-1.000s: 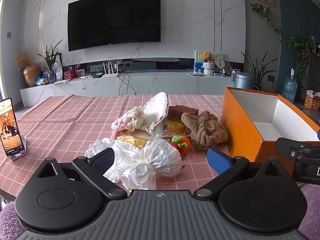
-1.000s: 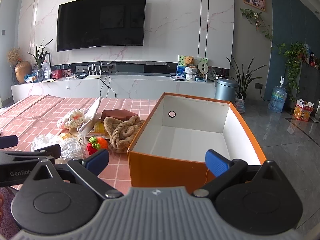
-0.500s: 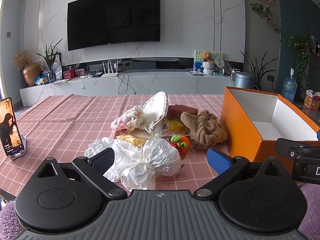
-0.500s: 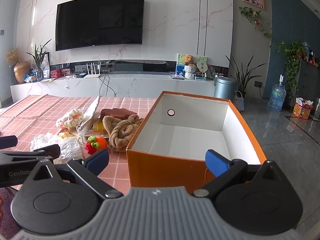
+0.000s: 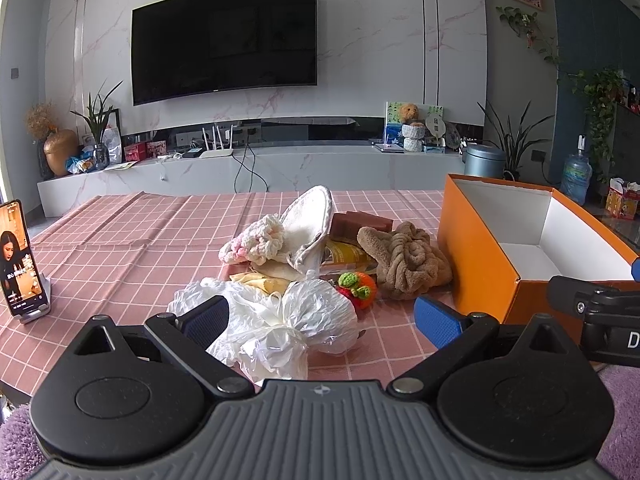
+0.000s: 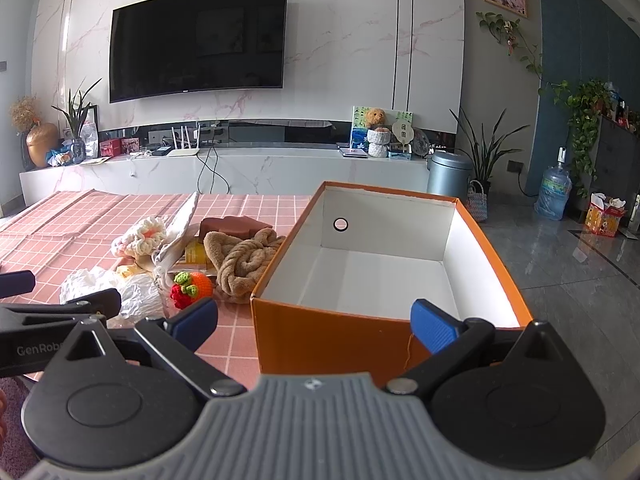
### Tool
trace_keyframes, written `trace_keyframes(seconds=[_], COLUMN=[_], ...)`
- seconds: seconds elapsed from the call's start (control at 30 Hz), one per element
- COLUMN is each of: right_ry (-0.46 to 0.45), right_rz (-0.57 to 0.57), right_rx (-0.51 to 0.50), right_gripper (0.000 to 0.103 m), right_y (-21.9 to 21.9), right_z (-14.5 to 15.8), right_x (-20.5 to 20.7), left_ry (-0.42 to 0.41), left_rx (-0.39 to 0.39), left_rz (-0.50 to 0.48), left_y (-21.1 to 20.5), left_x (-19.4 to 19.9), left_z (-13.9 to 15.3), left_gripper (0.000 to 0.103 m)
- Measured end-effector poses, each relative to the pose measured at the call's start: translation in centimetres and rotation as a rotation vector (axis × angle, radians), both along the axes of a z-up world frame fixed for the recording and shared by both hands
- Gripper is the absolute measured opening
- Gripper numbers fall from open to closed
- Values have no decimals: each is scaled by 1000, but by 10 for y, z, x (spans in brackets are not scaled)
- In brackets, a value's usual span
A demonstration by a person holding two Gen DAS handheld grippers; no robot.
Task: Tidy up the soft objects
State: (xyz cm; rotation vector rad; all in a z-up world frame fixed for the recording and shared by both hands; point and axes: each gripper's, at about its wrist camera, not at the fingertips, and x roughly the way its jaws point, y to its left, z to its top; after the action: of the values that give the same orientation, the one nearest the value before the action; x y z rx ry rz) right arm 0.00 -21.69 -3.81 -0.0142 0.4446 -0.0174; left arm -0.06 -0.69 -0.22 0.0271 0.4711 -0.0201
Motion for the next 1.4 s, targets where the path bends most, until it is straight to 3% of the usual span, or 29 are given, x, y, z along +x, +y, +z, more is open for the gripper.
trace_keyframes(seconds=[1.17, 1.27, 1.4], right_ry=[14, 21, 11], right_rz=[-8, -1, 23], right_rx=[8, 16, 25], right_gripper=[101, 101, 101], right_y=[-2, -3, -4], right_z=[1, 1, 4], right_x=[1, 3, 6], left_ry=[7, 21, 47], left_rx=[-19, -36, -72], left_rz=[-27, -61, -124], left_y=[-3, -4, 0], left_x=[2, 6, 10], left_z=[7, 9, 9], left_gripper=[103, 92, 91])
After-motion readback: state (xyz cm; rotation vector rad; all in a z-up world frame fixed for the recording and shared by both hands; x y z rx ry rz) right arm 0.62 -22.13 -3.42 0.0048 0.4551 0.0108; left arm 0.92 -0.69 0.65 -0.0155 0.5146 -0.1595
